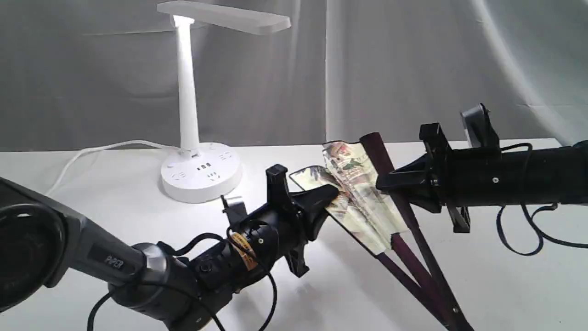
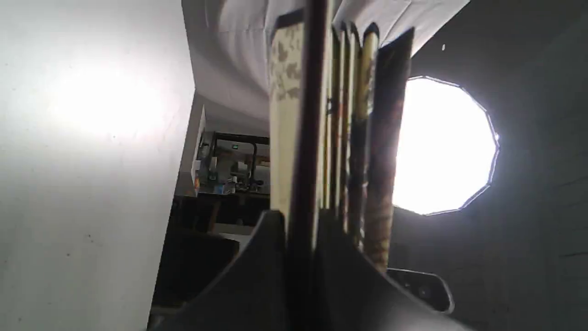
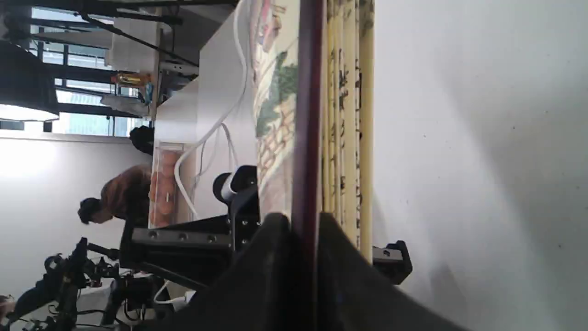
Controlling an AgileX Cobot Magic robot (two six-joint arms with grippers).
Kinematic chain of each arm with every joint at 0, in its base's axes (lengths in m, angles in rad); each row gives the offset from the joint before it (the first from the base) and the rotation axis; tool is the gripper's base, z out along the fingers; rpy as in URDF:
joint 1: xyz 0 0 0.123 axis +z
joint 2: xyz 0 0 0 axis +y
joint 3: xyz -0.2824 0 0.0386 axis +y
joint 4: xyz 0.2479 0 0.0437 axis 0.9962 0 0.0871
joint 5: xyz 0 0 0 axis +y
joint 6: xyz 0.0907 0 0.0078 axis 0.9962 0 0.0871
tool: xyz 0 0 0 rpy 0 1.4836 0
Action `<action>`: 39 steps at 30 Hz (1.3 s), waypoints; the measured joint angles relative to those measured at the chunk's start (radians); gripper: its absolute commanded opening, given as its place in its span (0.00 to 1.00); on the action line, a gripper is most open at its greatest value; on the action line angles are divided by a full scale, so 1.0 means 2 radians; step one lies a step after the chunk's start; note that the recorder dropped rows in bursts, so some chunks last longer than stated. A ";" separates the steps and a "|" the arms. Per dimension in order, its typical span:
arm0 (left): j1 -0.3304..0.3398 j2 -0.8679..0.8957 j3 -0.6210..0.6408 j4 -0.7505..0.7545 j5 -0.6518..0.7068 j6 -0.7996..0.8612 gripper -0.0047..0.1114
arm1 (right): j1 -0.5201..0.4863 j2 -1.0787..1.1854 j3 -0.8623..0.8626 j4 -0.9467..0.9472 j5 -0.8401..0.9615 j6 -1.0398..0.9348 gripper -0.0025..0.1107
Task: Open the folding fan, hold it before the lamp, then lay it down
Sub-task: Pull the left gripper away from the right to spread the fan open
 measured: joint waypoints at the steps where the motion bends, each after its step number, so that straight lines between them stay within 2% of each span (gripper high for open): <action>1: 0.000 0.000 0.000 -0.004 0.000 0.000 0.04 | 0.000 0.000 0.000 0.007 -0.001 0.000 0.02; 26: 0.001 -0.049 0.003 -0.087 0.012 0.052 0.04 | 0.000 -0.002 0.000 0.106 -0.008 0.002 0.02; 39: 0.001 -0.084 0.070 -0.124 0.013 0.060 0.04 | 0.000 -0.002 0.000 0.109 -0.024 0.002 0.02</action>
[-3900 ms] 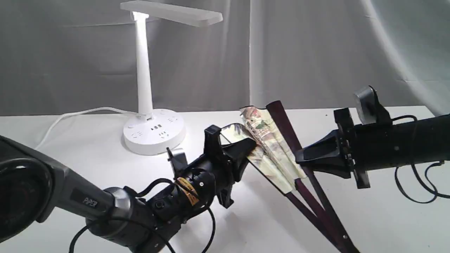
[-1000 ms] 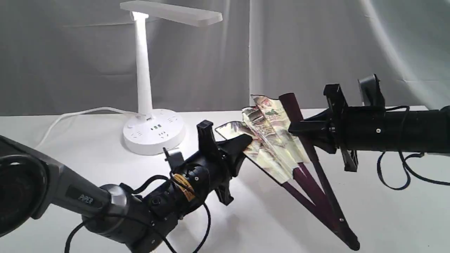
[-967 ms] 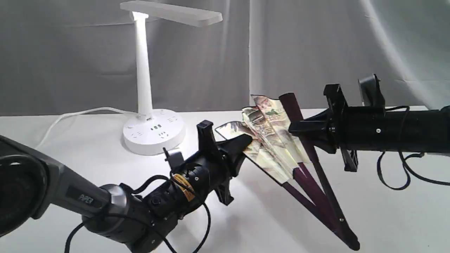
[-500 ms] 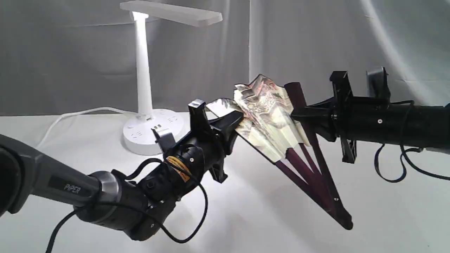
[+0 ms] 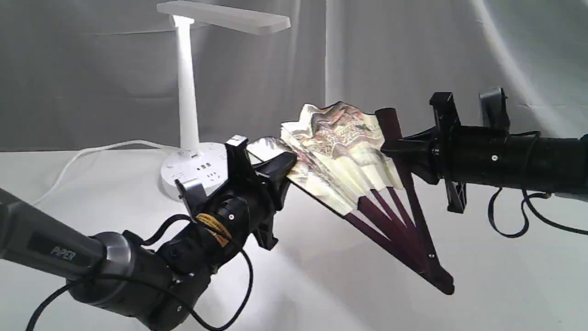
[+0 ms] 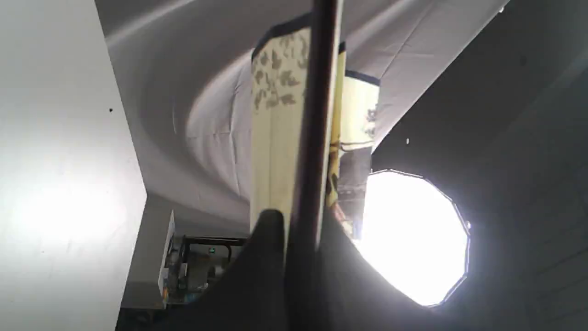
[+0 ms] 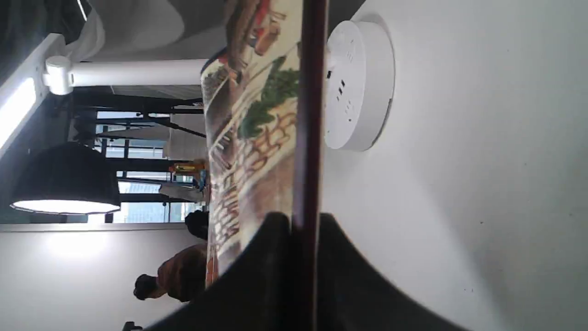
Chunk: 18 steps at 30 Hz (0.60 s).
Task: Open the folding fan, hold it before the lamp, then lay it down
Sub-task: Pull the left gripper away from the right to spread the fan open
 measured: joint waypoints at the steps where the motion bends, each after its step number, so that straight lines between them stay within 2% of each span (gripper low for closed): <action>1: 0.000 -0.004 0.005 -0.003 0.001 0.001 0.04 | 0.000 0.000 0.000 0.000 -0.001 0.001 0.02; 12: 0.000 -0.077 0.101 -0.050 0.007 0.040 0.04 | -0.001 0.000 0.000 0.000 -0.009 0.007 0.02; 18: 0.000 -0.108 0.130 -0.056 0.010 0.058 0.04 | -0.032 0.000 0.000 0.000 -0.003 0.013 0.02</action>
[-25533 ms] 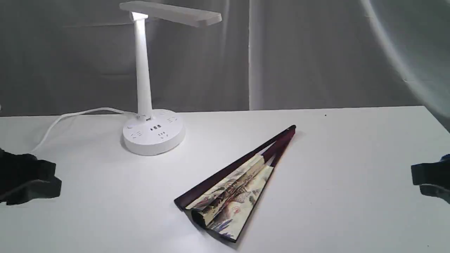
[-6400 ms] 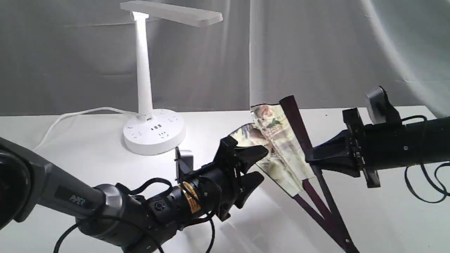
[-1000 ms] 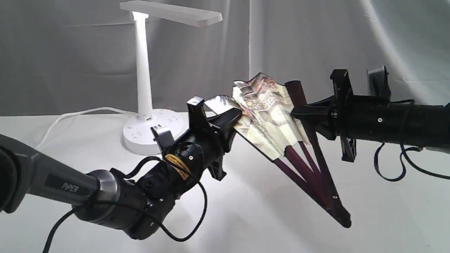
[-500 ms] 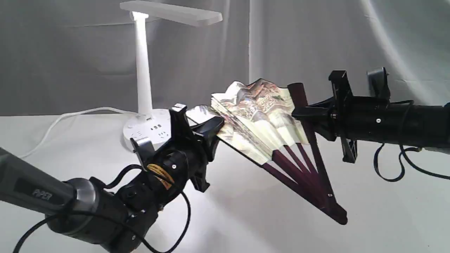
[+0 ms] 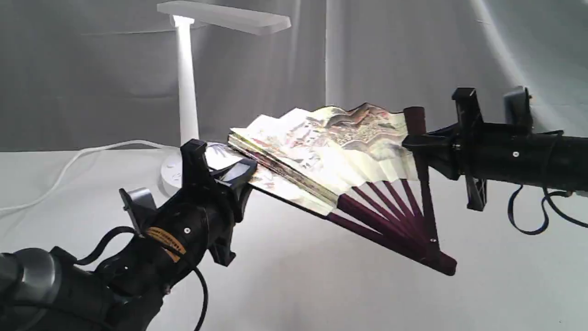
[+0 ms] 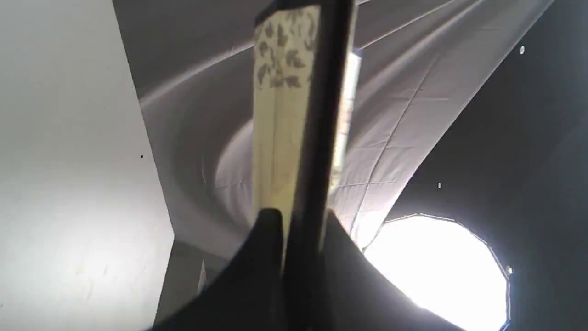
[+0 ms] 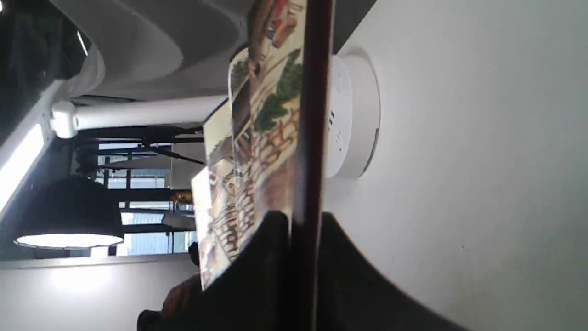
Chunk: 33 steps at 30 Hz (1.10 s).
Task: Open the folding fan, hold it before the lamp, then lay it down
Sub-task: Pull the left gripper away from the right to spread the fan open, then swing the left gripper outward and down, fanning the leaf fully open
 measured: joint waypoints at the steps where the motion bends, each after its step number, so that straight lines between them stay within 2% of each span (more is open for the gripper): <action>1: 0.000 -0.003 0.004 0.000 0.000 0.002 0.04 | -0.009 0.000 0.000 0.000 0.004 0.001 0.02; 16: 0.000 -0.071 0.071 -0.034 0.002 0.058 0.04 | -0.074 0.000 0.000 0.000 0.037 0.003 0.02; 24: -0.001 -0.099 0.078 -0.041 0.002 0.125 0.04 | -0.085 0.000 0.000 0.000 0.041 0.003 0.02; 33: -0.001 -0.100 0.093 -0.047 0.002 0.131 0.04 | -0.113 0.000 0.000 0.000 0.045 0.006 0.02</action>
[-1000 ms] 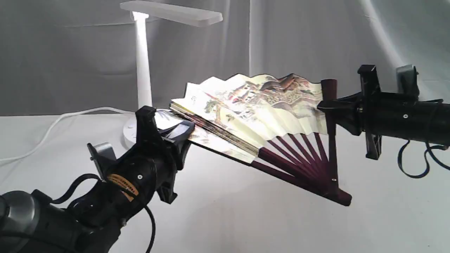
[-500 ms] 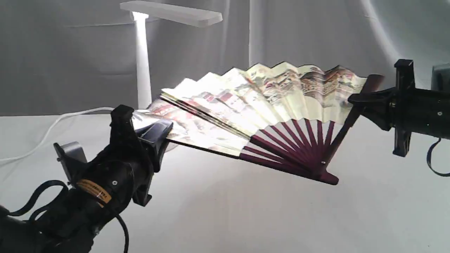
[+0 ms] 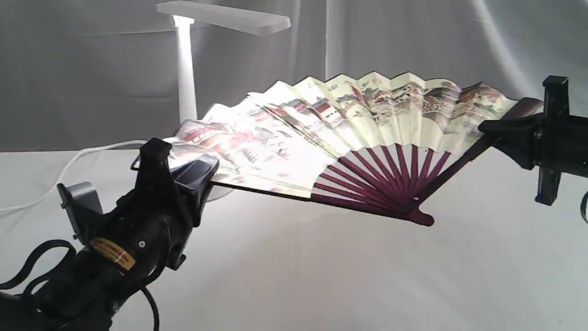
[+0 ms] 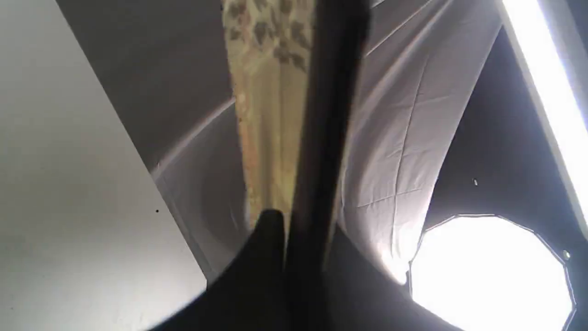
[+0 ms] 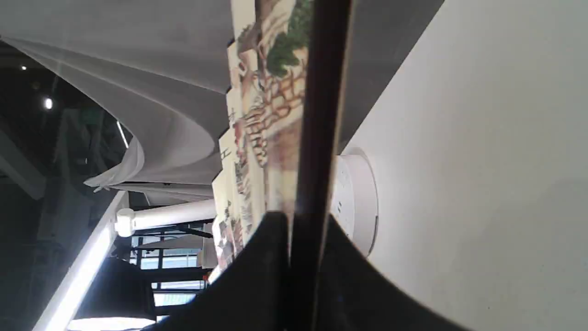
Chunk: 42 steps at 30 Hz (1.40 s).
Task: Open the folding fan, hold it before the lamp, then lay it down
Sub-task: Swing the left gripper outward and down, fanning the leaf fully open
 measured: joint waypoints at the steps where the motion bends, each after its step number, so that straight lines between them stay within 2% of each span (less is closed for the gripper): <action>1: 0.000 0.000 0.000 0.000 0.000 0.000 0.04 | -0.004 0.000 0.000 -0.001 0.001 0.001 0.02; 8: 0.000 0.000 0.002 -0.007 -0.002 0.000 0.04 | -0.006 0.000 0.000 -0.003 0.004 0.005 0.02; 11: -0.009 0.000 0.002 -0.045 -0.002 0.000 0.04 | -0.006 0.000 0.000 -0.003 0.004 0.012 0.02; 18: -0.073 -0.001 0.002 -0.175 0.000 0.010 0.04 | -0.010 0.000 0.000 -0.001 0.003 0.024 0.02; 30: -0.144 -0.001 0.002 -0.327 0.002 0.014 0.04 | -0.010 0.000 0.000 -0.001 0.004 0.039 0.02; 42: -0.149 -0.001 0.002 -0.343 0.002 -0.011 0.04 | -0.010 0.000 0.000 -0.001 0.023 0.049 0.02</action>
